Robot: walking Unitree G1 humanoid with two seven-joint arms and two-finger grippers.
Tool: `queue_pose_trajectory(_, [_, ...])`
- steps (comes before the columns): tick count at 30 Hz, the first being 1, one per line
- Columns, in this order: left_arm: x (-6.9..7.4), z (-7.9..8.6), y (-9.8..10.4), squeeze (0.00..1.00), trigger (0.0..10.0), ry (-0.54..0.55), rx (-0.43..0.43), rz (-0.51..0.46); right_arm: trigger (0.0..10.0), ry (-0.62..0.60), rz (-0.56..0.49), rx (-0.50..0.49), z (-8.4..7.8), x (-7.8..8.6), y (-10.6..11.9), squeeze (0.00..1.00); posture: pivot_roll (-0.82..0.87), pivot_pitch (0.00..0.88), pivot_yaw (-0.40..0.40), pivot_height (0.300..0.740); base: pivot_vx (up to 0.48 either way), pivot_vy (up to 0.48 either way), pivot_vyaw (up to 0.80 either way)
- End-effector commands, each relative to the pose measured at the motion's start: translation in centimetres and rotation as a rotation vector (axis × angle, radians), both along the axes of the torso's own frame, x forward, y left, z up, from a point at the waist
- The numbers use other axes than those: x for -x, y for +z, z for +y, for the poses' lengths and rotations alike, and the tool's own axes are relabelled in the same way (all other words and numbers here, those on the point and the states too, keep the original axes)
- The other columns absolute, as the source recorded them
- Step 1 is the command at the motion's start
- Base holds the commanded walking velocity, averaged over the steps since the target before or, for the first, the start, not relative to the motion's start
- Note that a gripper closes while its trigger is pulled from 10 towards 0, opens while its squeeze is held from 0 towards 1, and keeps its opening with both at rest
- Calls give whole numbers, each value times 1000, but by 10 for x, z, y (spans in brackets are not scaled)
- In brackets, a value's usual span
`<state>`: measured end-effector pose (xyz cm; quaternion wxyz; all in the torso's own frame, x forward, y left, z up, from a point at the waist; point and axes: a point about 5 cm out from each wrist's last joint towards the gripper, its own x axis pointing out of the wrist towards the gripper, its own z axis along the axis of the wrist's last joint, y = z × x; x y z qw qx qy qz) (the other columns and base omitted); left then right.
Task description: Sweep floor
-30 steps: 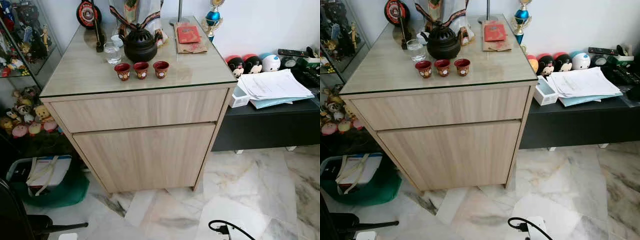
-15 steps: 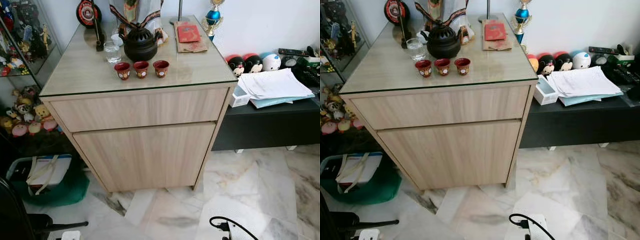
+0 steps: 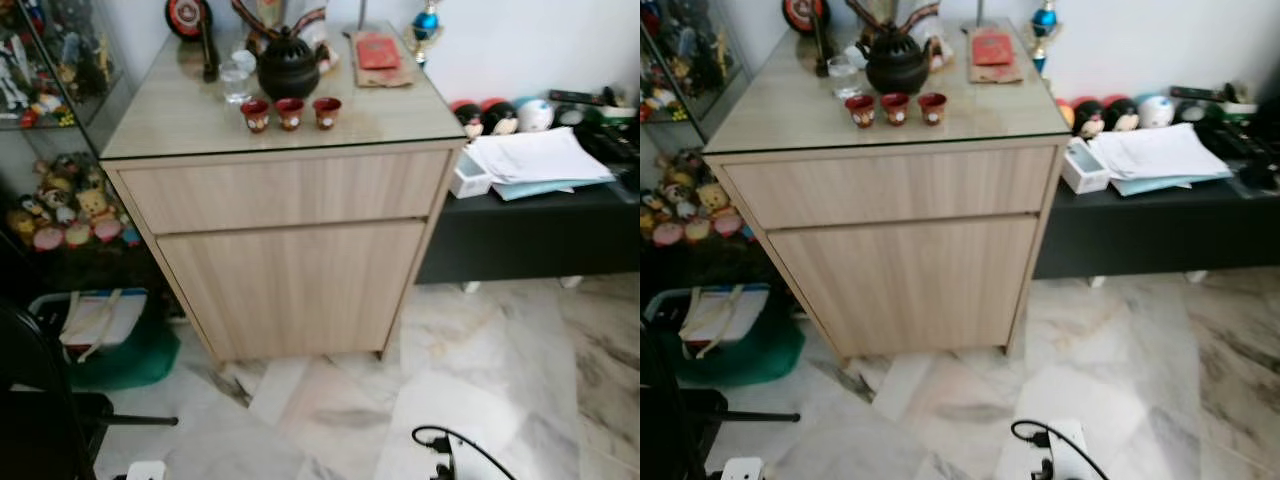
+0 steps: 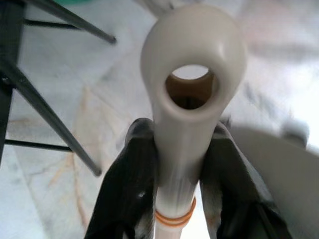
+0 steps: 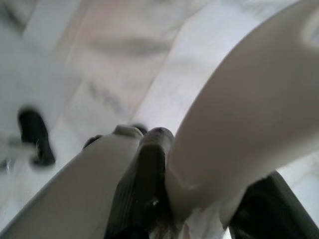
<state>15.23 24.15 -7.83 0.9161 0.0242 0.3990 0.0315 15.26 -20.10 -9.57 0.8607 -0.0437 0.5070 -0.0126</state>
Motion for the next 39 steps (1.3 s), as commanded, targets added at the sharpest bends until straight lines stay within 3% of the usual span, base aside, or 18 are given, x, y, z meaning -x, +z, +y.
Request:
queue_pose_trajectory(1, [19,-2,-9,0,10000,21,21,64,10000,10,-12,2,0,-6,2,0,-84,90,21,740,-319,0,0])
queue_pose_trajectory(13, [19,-3,-10,0,10000,11,23,73,10000,-30,-16,-15,-1,-4,2,0,-80,88,21,740,-318,0,0])
queue_pose_trajectory(24, [20,-5,-10,0,10000,14,27,79,10000,9,-18,-19,2,-5,2,0,-79,86,19,740,-317,0,0])
queue_pose_trajectory(39, [18,-7,-10,0,10000,12,30,67,10000,30,-1,-11,-4,1,1,0,-75,89,16,740,-319,0,661])
